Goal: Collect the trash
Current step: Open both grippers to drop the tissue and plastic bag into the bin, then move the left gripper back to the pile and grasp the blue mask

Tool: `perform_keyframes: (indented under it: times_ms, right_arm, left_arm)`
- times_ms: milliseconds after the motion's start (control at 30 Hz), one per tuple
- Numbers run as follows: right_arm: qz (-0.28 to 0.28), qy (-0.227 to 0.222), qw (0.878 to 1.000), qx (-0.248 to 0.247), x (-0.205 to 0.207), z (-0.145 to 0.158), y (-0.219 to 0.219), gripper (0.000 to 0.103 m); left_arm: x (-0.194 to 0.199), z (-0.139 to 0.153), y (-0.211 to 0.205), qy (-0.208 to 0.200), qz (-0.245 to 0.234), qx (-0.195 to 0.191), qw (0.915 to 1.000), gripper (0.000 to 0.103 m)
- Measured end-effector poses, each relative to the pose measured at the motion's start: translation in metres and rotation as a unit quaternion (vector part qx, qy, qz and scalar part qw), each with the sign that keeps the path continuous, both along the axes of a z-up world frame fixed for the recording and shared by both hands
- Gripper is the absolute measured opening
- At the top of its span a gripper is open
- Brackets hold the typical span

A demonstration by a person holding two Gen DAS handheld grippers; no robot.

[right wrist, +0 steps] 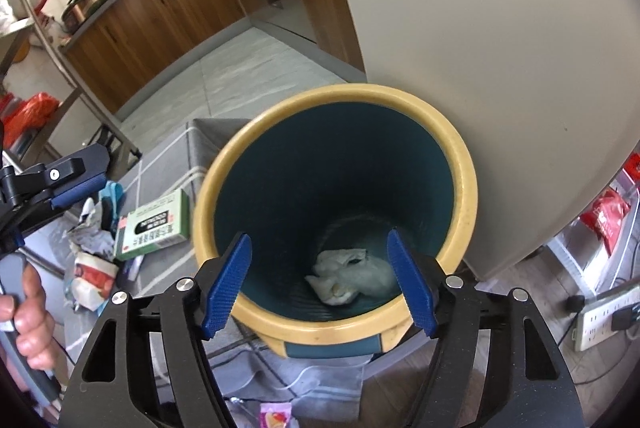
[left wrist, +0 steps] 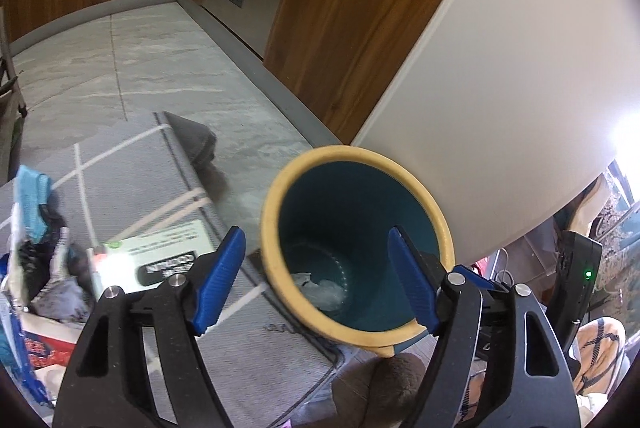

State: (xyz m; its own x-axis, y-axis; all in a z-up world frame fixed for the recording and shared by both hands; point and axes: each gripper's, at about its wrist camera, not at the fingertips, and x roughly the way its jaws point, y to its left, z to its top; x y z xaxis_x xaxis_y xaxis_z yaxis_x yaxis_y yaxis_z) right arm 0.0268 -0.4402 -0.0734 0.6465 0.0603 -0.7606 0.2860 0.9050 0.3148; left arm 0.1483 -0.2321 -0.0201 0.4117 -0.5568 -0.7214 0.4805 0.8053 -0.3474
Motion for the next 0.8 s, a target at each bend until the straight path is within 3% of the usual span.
perform_keyframes:
  times_ms: [400,667,800]
  right_arm:
    - [0.042,-0.053,0.998,-0.001,0.002,0.04,0.04,0.075]
    - [0.084,-0.062,0.995,-0.004,0.014,0.051,0.082,0.075]
    - [0.104,-0.062,0.993,-0.004,0.021,0.053,0.105,0.075]
  left_arm:
    - [0.015,0.03,0.102,-0.029,0.081,0.01,0.9963,0.074]
    - [0.044,0.038,0.201,-0.038,0.145,0.056,0.9871,0.074]
    - [0.063,0.033,0.237,-0.024,0.172,0.056,0.9832,0.074]
